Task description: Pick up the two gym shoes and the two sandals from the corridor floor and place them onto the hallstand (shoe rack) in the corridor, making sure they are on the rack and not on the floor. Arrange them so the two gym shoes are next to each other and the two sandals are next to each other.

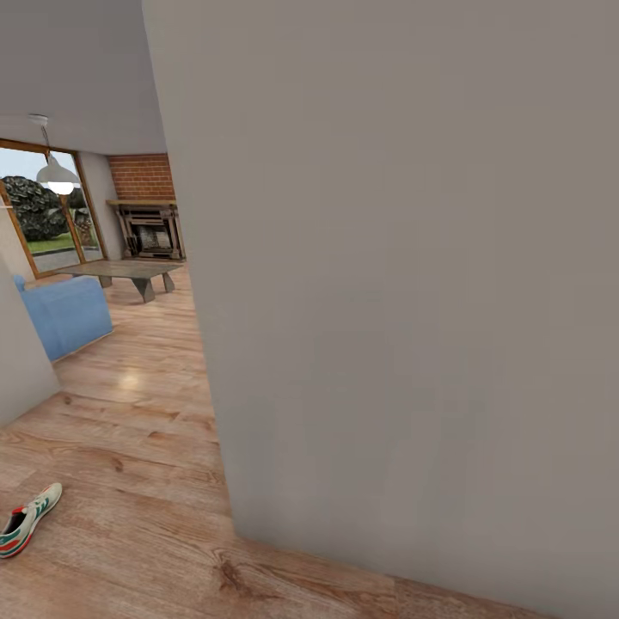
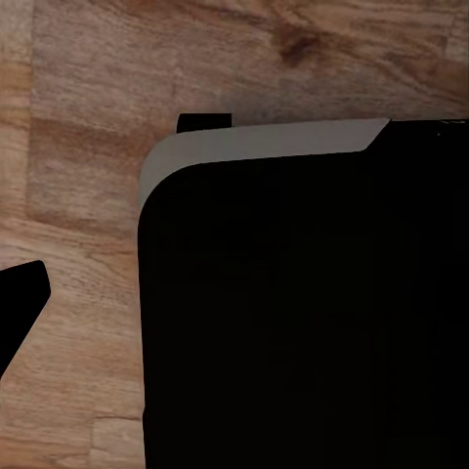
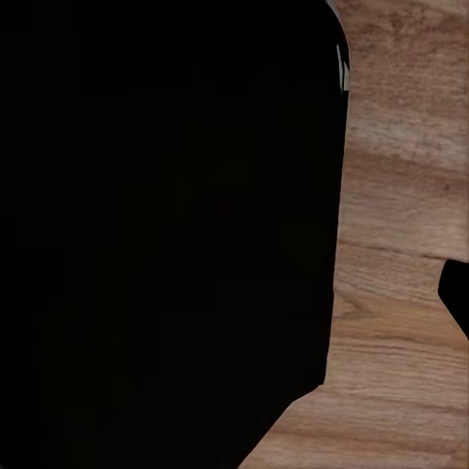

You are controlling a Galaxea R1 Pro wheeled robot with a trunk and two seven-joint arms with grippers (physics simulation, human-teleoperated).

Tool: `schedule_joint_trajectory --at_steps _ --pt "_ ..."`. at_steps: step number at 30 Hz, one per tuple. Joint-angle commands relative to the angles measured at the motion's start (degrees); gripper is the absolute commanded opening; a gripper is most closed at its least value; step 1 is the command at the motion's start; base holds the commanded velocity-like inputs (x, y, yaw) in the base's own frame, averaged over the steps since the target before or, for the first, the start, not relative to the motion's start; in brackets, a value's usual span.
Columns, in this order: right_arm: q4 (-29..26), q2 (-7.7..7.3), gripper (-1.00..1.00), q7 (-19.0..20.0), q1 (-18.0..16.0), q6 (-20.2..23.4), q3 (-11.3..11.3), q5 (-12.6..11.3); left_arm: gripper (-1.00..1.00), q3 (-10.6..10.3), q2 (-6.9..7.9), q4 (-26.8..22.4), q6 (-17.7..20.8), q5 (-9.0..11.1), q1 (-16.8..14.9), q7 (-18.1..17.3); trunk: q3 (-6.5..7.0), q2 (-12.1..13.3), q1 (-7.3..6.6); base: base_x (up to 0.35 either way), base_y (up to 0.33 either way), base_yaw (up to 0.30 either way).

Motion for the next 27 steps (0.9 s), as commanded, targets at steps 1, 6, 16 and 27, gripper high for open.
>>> schedule_joint_trajectory --at_steps 1,6,16,27 --pt "0.0 -0.01 1.00 0.0 0.0 0.0 0.0 0.0 1.00 0.0 0.00 0.0 -0.1 0.0 0.0 0.0 -0.05 0.0 0.00 0.000 0.000 0.000" --pt "0.0 -0.01 1.00 -0.1 0.0 0.0 0.0 0.0 1.00 0.0 0.00 0.0 -0.1 0.0 0.0 0.0 -0.05 0.0 0.00 0.000 0.000 0.000" --pt "-6.3 -0.01 1.00 -0.1 0.0 0.0 0.1 0.0 1.00 0.0 -0.37 -0.1 -1.6 0.2 0.0 0.0 -0.05 0.0 0.00 0.000 0.000 0.000" --pt "-20.6 0.10 1.00 -0.1 0.0 0.0 0.1 0.0 1.00 -0.1 -3.25 -0.3 -14.3 0.2 0.0 0.0 -0.05 0.0 0.00 0.000 0.000 0.000"
